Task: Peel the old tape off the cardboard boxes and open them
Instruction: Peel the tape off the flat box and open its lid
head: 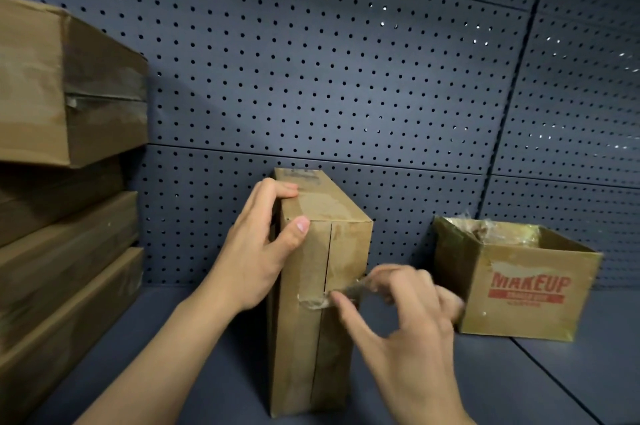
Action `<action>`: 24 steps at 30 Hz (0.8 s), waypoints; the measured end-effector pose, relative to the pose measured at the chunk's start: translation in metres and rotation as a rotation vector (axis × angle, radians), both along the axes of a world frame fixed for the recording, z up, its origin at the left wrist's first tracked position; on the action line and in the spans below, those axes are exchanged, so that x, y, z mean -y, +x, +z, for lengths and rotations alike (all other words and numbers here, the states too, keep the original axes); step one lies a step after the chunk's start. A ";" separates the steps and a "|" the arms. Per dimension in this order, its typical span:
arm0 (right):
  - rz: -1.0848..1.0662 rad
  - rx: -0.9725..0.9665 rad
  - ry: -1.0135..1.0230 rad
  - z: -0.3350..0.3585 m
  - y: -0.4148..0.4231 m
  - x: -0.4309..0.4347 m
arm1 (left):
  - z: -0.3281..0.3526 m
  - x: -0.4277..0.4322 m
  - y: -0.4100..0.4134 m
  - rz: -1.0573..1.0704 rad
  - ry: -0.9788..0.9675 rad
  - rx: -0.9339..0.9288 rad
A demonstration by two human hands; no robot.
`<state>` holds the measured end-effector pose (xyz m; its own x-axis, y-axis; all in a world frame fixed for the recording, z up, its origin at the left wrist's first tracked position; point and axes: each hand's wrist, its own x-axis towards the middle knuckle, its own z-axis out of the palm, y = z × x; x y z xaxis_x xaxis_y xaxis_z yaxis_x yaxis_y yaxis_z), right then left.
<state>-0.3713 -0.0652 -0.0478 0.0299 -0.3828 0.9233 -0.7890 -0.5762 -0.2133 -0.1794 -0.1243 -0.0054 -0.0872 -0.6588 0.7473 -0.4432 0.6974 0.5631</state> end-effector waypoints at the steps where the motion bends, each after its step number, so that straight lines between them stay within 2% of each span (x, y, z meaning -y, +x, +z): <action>1: -0.048 -0.047 -0.033 -0.001 0.002 0.000 | 0.000 0.000 0.001 0.000 -0.001 0.001; 4: -0.059 -0.019 0.008 -0.006 0.008 -0.002 | 0.000 0.001 0.003 0.003 0.003 0.003; 9: 0.108 0.206 0.479 -0.010 0.007 -0.012 | -0.001 0.001 0.003 0.000 0.004 0.007; 15: 0.281 0.381 0.819 -0.014 0.004 -0.022 | 0.000 0.001 0.001 0.008 0.011 0.018; 20: 0.403 0.411 0.995 -0.012 -0.002 -0.018 | 0.001 0.002 0.002 0.010 0.008 0.033; 24: 0.602 0.394 1.132 -0.028 -0.012 -0.023 | 0.001 0.001 0.004 0.026 0.008 0.041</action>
